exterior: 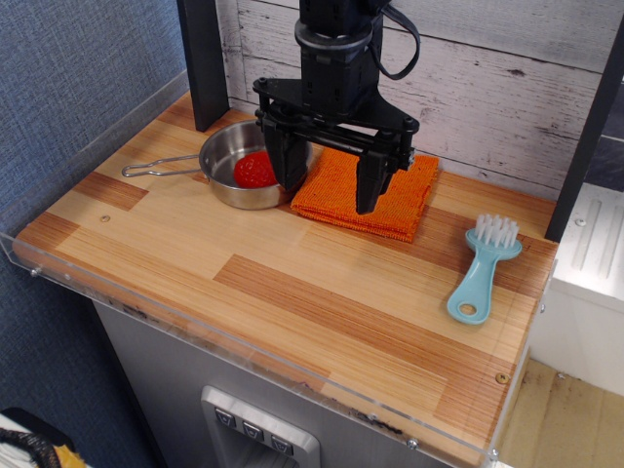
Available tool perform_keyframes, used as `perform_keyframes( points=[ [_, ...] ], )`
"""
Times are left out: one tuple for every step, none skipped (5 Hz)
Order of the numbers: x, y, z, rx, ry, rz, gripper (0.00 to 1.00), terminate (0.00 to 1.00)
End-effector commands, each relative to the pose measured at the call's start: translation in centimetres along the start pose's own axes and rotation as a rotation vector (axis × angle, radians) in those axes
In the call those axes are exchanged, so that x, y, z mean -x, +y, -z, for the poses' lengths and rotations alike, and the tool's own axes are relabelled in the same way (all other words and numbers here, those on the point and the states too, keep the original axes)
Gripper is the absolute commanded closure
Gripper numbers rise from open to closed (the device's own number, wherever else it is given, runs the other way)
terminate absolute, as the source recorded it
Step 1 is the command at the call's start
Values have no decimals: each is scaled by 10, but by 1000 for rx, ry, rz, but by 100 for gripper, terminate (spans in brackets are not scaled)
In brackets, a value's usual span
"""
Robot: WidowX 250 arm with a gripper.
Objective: PICK UP THE ORANGE TOWEL AND PUT ANOTHER SIDE OF THE TABLE
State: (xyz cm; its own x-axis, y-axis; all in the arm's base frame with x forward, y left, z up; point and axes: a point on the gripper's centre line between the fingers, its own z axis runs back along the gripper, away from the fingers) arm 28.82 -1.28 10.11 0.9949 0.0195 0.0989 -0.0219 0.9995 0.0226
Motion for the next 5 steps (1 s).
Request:
perform_keyframes(
  points=[
    [0,0,0,0,0,0,0,0],
    [-13,5,7,8,-12,-27,0,0],
    [-28,16,21,33,-4,-106,0,0],
    [-48,23,28,27,5,-147,0,0],
    [-63,24,39,25,-10,-136,0,0]
  ],
)
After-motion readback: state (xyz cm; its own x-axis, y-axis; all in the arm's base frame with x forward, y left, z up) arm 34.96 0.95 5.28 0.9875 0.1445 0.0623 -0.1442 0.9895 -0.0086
